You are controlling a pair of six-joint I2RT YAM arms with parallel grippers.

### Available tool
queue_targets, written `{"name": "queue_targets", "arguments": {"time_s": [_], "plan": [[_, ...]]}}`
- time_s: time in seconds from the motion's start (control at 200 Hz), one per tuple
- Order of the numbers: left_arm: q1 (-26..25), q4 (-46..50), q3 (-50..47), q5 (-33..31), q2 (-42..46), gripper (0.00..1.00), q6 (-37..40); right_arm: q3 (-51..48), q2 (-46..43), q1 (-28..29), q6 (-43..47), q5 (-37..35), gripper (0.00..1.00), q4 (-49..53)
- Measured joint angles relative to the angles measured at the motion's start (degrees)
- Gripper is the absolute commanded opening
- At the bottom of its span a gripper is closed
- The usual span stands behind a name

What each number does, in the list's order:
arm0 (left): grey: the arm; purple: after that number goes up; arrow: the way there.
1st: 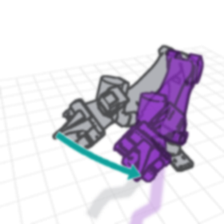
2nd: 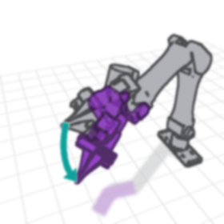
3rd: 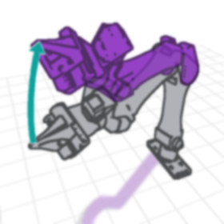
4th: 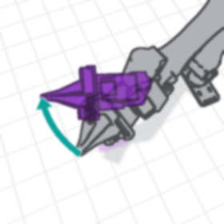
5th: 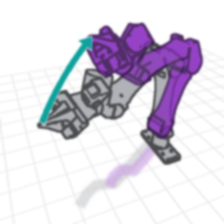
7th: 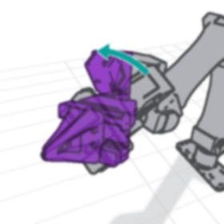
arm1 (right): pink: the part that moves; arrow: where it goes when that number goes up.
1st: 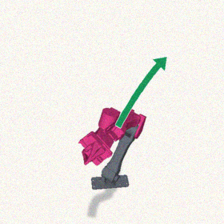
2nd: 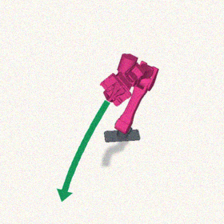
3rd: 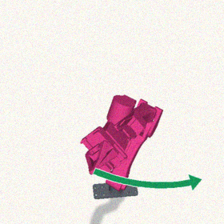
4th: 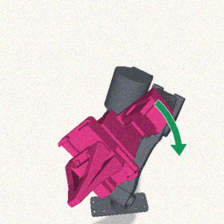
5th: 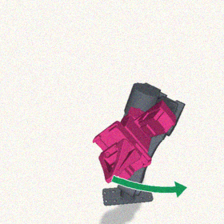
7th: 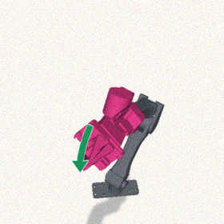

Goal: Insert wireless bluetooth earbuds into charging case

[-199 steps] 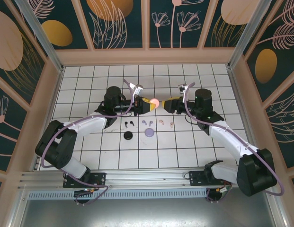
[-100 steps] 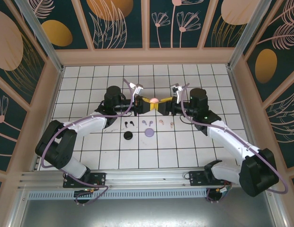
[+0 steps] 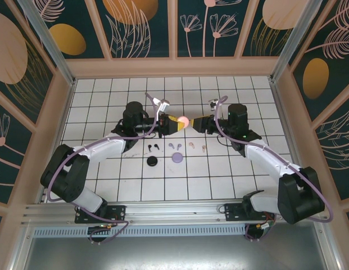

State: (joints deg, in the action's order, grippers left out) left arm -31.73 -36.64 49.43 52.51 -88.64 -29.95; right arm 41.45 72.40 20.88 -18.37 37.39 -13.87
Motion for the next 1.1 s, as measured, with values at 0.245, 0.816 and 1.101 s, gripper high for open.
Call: {"name": "queue_targets", "arguments": {"time_s": [0.245, 0.816, 1.101], "plan": [[-0.11, -0.35, 0.0, 0.2, 0.7, 0.0, 0.02, -0.96, -5.27, -0.15, 0.0, 0.5, 0.56, 3.15], [0.24, 0.15, 0.0, -0.52, 0.63, 0.0, 0.0, 4.37, -4.17, 7.96, -1.49, -0.48, 0.54, 2.58], [0.11, 0.46, 0.0, -0.39, 0.94, 0.0, -0.04, -0.07, -3.52, 3.15, -1.9, -0.46, 0.5, -0.72]]}}
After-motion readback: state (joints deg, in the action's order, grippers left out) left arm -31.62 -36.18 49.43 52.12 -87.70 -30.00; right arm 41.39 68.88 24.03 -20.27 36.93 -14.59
